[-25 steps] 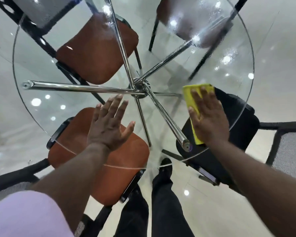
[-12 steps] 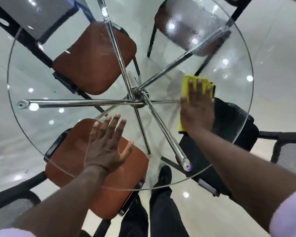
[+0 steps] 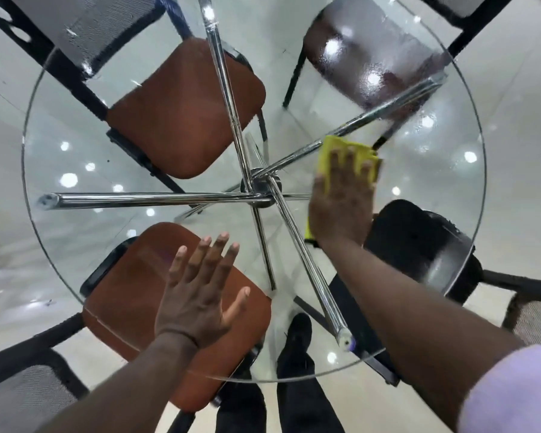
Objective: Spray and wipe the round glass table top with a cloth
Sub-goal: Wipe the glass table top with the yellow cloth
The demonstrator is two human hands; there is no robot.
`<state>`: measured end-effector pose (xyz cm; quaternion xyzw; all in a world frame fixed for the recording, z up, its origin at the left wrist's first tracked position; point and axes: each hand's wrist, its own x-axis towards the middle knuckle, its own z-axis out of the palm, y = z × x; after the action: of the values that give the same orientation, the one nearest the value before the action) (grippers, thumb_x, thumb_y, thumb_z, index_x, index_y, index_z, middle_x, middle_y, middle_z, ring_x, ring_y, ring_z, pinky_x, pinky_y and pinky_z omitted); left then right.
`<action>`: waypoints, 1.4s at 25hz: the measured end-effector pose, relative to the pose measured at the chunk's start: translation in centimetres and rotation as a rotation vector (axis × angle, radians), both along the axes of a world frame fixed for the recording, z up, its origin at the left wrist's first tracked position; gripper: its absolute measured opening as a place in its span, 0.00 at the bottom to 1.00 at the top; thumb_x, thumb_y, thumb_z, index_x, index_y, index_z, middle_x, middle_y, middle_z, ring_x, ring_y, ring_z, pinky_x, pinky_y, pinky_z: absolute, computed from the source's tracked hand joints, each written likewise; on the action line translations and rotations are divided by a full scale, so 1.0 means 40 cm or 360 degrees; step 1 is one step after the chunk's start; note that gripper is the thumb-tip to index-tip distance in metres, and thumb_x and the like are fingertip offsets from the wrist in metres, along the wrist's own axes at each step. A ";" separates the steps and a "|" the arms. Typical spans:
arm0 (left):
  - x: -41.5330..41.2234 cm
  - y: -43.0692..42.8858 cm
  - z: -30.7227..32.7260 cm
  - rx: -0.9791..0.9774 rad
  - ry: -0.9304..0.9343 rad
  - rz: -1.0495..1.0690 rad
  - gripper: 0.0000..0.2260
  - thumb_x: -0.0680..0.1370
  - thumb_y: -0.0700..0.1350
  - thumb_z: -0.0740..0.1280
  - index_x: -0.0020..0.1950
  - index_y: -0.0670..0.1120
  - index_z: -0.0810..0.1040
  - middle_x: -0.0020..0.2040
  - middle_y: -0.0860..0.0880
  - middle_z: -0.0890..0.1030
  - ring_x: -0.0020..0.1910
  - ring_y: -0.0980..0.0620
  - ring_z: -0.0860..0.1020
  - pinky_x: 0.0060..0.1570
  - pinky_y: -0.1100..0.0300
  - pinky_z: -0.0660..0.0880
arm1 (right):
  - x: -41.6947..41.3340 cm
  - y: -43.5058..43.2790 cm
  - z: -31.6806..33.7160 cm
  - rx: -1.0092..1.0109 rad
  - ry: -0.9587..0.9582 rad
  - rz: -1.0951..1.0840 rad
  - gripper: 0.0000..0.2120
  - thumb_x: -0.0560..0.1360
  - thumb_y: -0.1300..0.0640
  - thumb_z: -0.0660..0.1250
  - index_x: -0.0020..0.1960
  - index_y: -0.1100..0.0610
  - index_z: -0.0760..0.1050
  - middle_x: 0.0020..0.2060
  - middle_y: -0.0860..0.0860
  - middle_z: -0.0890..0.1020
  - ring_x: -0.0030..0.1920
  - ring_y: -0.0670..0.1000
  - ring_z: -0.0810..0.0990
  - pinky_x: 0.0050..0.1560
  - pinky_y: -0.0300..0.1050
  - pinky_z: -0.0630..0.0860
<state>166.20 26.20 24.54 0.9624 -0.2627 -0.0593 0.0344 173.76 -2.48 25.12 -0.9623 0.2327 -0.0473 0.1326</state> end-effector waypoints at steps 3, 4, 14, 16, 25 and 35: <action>-0.006 0.004 -0.008 -0.0003 -0.0021 0.0002 0.38 0.79 0.65 0.59 0.85 0.49 0.56 0.86 0.48 0.54 0.85 0.45 0.54 0.79 0.36 0.58 | 0.052 -0.057 -0.022 -0.0234 -0.0042 0.1577 0.27 0.88 0.39 0.53 0.86 0.43 0.62 0.86 0.47 0.63 0.87 0.56 0.58 0.85 0.57 0.60; -0.005 0.005 -0.008 0.0004 -0.0024 0.0004 0.38 0.79 0.65 0.59 0.85 0.49 0.56 0.86 0.48 0.54 0.85 0.45 0.54 0.80 0.36 0.58 | 0.100 -0.096 -0.023 -0.0230 -0.0061 0.1673 0.26 0.88 0.40 0.55 0.85 0.42 0.63 0.85 0.47 0.64 0.87 0.56 0.59 0.85 0.57 0.61; -0.001 0.005 -0.005 0.0000 -0.0010 -0.0002 0.39 0.79 0.66 0.62 0.86 0.50 0.55 0.86 0.48 0.55 0.85 0.45 0.56 0.78 0.35 0.60 | 0.152 -0.045 0.001 -0.0199 -0.0169 0.1799 0.25 0.86 0.44 0.61 0.82 0.47 0.70 0.82 0.51 0.71 0.83 0.59 0.67 0.81 0.59 0.68; 0.000 0.003 -0.007 -0.0023 -0.0042 -0.0003 0.40 0.79 0.66 0.63 0.86 0.50 0.55 0.86 0.48 0.56 0.85 0.45 0.56 0.78 0.35 0.61 | 0.248 -0.063 -0.004 -0.0118 -0.0144 0.1117 0.27 0.85 0.43 0.57 0.83 0.45 0.69 0.83 0.49 0.70 0.84 0.58 0.66 0.81 0.59 0.67; 0.000 0.005 -0.005 0.0007 -0.0041 -0.0016 0.39 0.79 0.66 0.61 0.86 0.50 0.56 0.86 0.48 0.55 0.85 0.45 0.56 0.79 0.36 0.59 | 0.212 0.100 -0.003 -0.0246 -0.0099 0.1896 0.27 0.86 0.41 0.58 0.85 0.41 0.63 0.85 0.47 0.66 0.85 0.57 0.63 0.82 0.56 0.63; -0.003 0.001 -0.002 0.0044 0.0026 -0.0010 0.37 0.80 0.67 0.56 0.85 0.51 0.57 0.86 0.49 0.57 0.84 0.45 0.56 0.80 0.37 0.55 | -0.107 -0.143 0.015 -0.0321 0.0088 0.1729 0.29 0.87 0.41 0.56 0.87 0.44 0.58 0.87 0.49 0.57 0.88 0.56 0.51 0.87 0.56 0.54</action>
<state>166.09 26.25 24.44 0.9615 -0.2645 -0.0708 0.0231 169.49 -8.22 25.73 -0.9528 -0.2996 0.0311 0.0388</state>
